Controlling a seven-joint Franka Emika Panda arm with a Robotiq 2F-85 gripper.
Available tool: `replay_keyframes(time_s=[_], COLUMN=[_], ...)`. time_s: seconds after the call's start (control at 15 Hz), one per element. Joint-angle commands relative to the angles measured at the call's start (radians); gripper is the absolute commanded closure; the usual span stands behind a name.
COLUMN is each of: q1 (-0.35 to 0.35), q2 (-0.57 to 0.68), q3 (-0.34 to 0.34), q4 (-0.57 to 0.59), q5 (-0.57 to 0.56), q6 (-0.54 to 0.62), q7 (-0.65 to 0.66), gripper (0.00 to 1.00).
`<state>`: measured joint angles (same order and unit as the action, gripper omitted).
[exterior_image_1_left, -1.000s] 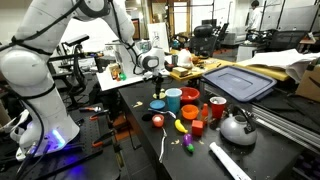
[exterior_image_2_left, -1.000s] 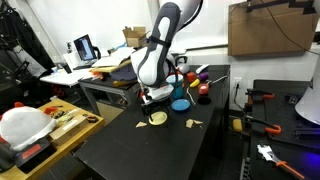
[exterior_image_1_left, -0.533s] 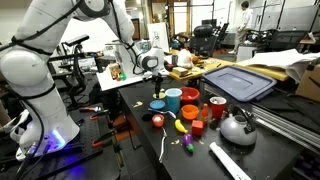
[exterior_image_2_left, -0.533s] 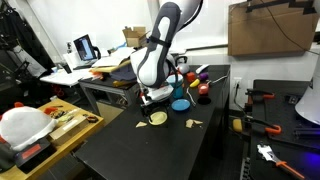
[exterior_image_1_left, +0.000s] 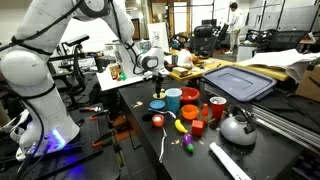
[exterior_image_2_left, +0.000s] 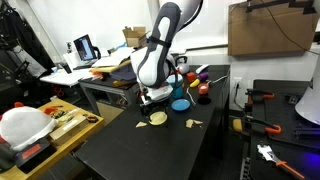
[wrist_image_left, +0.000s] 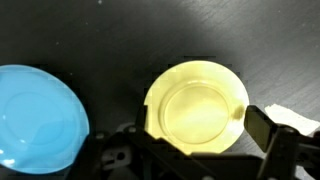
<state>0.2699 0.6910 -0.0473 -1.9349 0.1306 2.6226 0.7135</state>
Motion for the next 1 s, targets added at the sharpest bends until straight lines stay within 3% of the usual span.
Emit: replay_keyframes(time_s=[0.0, 0.13, 0.47, 0.8, 0.93], q1=[-0.004, -0.004, -0.003, -0.004, -0.003], q2=[-0.011, -0.011, -0.018, -0.033, -0.039], q3=[0.005, 0.005, 0.006, 0.007, 0.006], q4=[-0.024, -0.022, -0.024, -0.035, -0.043], q5=[0.007, 0.007, 0.006, 0.006, 0.005], q6=[0.025, 0.026, 0.028, 0.029, 0.025], q7=[-0.002, -0.003, -0.003, -0.004, -0.004], gripper=[0.32, 0.48, 0.62, 0.99, 1.0])
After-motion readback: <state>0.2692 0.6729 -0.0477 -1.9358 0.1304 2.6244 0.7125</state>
